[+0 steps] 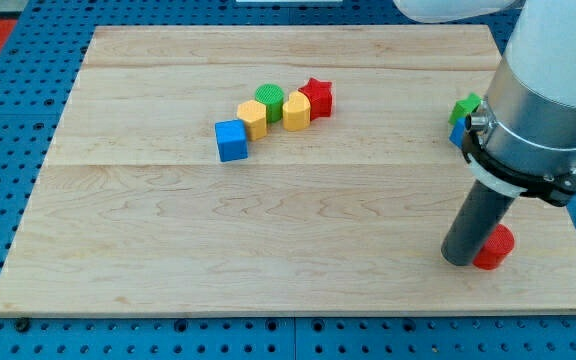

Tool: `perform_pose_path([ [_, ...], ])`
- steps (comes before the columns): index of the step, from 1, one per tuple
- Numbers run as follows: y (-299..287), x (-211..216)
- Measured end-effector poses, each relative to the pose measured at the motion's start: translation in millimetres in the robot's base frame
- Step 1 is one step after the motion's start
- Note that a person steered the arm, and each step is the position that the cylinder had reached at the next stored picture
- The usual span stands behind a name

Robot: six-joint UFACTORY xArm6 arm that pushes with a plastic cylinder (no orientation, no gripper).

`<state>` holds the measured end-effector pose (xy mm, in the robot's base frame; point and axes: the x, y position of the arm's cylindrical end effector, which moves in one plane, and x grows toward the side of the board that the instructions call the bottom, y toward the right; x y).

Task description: Slightly touch the red star

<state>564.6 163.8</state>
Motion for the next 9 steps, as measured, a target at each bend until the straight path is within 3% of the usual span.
perform_pose_path([
  [4, 13, -2],
  [6, -101, -24],
  [7, -136, -56],
  [9, -141, -192],
])
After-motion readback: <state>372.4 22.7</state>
